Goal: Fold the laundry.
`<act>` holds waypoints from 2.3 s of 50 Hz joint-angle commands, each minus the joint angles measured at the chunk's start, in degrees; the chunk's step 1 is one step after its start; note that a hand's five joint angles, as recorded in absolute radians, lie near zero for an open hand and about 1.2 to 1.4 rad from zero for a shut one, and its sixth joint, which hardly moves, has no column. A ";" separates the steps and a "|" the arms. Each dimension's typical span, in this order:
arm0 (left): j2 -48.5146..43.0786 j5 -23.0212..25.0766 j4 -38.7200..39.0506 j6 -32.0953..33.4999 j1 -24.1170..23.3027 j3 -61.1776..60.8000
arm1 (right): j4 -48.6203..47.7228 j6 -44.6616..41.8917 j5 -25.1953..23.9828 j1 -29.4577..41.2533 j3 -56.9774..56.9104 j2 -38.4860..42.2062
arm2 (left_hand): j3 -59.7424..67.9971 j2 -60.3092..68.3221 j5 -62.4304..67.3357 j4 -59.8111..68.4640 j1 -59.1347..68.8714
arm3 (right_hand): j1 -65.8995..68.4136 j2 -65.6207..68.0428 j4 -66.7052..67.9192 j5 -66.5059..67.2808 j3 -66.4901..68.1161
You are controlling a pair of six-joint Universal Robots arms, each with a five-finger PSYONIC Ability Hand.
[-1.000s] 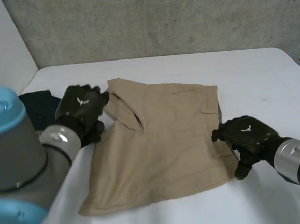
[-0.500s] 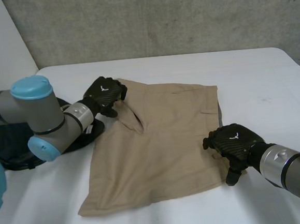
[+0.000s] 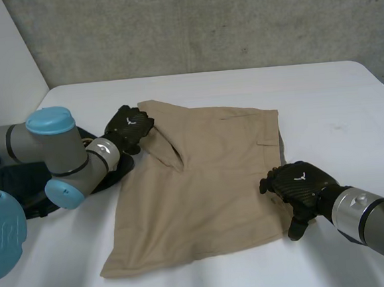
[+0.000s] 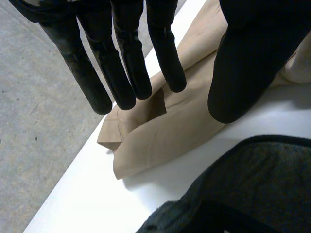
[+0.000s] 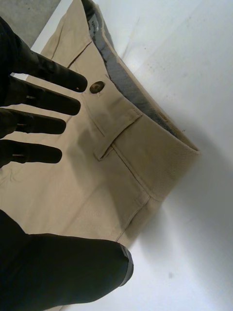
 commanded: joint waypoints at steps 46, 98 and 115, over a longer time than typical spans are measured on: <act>-10.74 1.43 -4.66 4.54 0.15 13.25 | 0.05 -0.03 -0.09 -0.59 -0.41 0.39 | 11.97 11.95 12.02 11.96 12.17 | 2.84 -0.68 0.78 0.72 0.12; 18.85 -24.14 0.18 2.26 -3.27 -17.48 | -0.21 -3.28 -0.96 -0.77 -1.73 0.30 | -27.54 -27.56 -27.49 -27.54 -27.33 | 3.34 -0.17 1.28 1.23 0.62; 40.49 -23.62 -6.93 -10.83 -7.93 -43.87 | -3.46 -11.63 -0.96 -0.86 -0.94 5.40 | -20.98 -21.00 -20.93 -20.99 -20.78 | 8.21 4.70 6.15 6.09 5.49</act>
